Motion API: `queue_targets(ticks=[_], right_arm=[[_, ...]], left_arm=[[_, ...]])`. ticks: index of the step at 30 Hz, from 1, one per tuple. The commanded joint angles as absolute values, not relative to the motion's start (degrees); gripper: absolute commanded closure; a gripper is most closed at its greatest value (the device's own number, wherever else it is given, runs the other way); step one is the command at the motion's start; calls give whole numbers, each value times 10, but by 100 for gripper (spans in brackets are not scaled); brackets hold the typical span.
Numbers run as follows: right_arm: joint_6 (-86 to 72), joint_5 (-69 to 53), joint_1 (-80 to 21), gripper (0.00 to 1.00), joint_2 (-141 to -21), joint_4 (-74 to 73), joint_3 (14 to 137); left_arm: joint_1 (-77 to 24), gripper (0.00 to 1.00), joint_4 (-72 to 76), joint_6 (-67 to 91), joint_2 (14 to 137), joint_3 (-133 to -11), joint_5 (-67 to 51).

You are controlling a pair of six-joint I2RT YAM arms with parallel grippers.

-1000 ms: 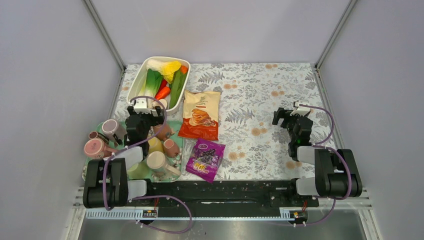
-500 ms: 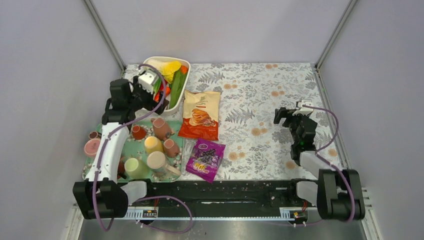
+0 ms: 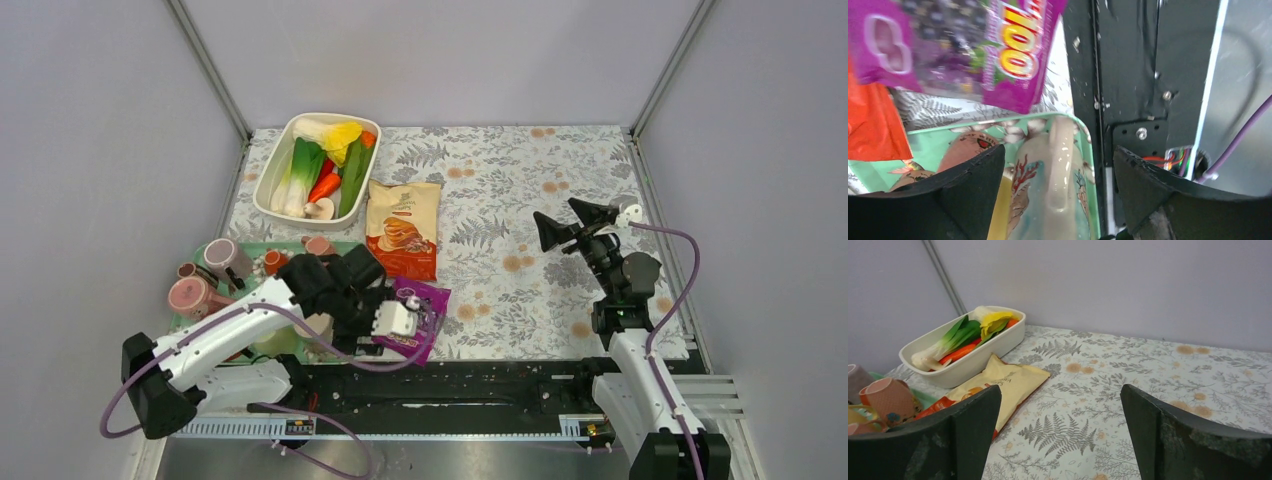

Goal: Turn the mug right side up

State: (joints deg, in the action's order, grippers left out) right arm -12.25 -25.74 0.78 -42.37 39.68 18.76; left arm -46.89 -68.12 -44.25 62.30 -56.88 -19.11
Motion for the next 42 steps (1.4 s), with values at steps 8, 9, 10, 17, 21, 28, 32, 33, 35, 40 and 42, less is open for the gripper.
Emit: queue_targets(ticks=[8, 9, 10, 17, 21, 28, 32, 33, 35, 40, 42], right_arm=[[-123, -280, -26, 1, -418, 361, 187], [-123, -280, -27, 1, -419, 361, 187], [-123, -281, -28, 1, -420, 361, 187], [-132, -289, -32, 1, -426, 381, 184], [-138, -292, -34, 1, -420, 411, 170], [-147, -296, -34, 1, -426, 429, 167], [-152, -301, -34, 1, -431, 436, 166], [-154, -301, -34, 1, -432, 438, 166], [-155, -302, -35, 1, -432, 439, 166], [-158, -301, -37, 1, -440, 429, 173], [-161, -311, -41, 1, -450, 396, 189]], left_arm=[[-598, 27, -600, -436, 646, -459, 50], [-598, 29, -593, -433, 655, -454, 71], [-598, 30, -588, -432, 666, -451, 90], [-598, 46, -584, -426, 709, -436, 104], [-598, 56, -599, -418, 729, -437, 90], [-598, 96, -616, -403, 799, -460, 77], [-598, 100, -620, -406, 791, -481, 52], [-598, 100, -624, -406, 785, -490, 47], [-596, 100, -637, -400, 770, -510, 48], [-562, 100, -638, -382, 727, -581, 62], [-536, 100, -617, -376, 703, -607, 53]])
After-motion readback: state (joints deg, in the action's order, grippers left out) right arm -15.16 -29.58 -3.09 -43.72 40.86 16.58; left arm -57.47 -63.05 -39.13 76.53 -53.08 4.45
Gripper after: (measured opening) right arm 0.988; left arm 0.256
